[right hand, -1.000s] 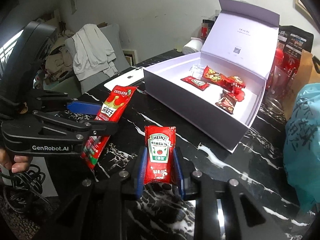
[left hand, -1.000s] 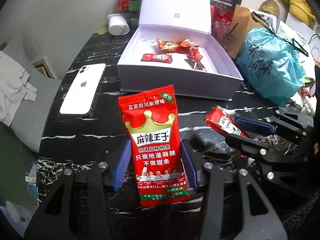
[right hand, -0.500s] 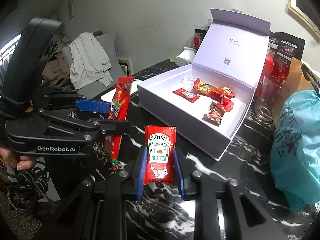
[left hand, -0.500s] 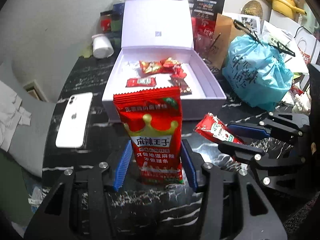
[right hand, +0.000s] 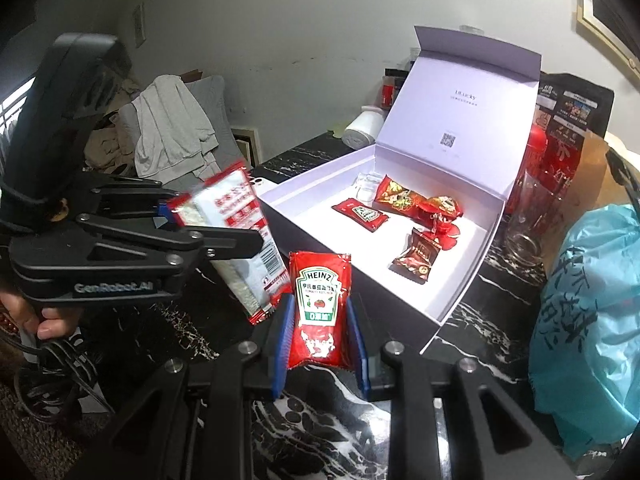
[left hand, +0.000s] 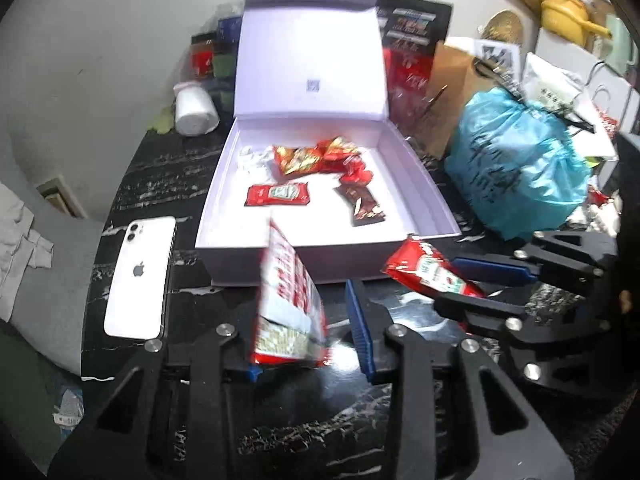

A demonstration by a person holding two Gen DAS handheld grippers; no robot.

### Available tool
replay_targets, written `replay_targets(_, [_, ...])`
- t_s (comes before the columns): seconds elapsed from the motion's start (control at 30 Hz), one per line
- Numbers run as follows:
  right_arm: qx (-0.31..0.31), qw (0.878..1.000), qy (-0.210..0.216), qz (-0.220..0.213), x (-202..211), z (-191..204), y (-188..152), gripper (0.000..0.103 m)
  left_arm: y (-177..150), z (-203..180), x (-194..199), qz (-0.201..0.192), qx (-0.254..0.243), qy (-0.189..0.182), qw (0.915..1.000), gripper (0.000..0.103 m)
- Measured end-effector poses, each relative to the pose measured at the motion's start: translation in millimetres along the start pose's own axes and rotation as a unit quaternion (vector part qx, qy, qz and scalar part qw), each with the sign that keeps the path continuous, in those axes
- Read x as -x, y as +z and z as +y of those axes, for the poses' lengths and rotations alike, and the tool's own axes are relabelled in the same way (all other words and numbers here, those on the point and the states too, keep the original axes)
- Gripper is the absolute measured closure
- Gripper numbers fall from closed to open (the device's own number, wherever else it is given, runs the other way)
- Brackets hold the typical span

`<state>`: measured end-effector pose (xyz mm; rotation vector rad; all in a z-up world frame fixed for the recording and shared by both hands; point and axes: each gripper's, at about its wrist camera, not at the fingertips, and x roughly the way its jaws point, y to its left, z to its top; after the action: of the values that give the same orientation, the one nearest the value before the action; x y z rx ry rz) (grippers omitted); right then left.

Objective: Organize objects
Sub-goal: 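Lift the ketchup packet with right tool while left lifts the spicy-strip bag toward the box, then carry the ketchup packet into the box with right tool while left carries the spicy-strip bag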

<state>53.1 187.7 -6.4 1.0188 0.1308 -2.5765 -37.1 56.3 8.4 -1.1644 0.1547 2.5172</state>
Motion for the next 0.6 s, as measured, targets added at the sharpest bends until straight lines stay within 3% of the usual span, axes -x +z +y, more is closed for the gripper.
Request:
replay_targets(0.07, [-0.001,1.0,0.0,0.007,-4.2,-0.5,-1.9,0.077,-2.3,2.6,-8.8,0.01,0.007,-0.003,0.9999,0.072])
replay_targets(0.1, [-0.001,1.0,0.001,0.01,-5.5,-0.6,-3.2,0.077,-3.5,4.3,-13.3,0.015,0.01,-0.003,0.9998,0.082])
replay_targets(0.13, [-0.002,1.0,0.003,0.013,-6.9,-0.7,-4.6,0.077,-5.0,6.3,-17.4,0.019,0.015,-0.007,0.9997,0.085])
replay_targets(0.27, [-0.014,1.0,0.01,0.024,-12.0,-3.3,-8.6,0.077,-5.3,8.7,-17.1,0.004,0.021,-0.024,0.9995,0.089])
replay_targets(0.6, [-0.017,1.0,0.0,0.015,-5.9,-10.9,-2.4,0.077,11.5,7.3,6.5,-0.018,0.003,-0.004,0.9998,0.094])
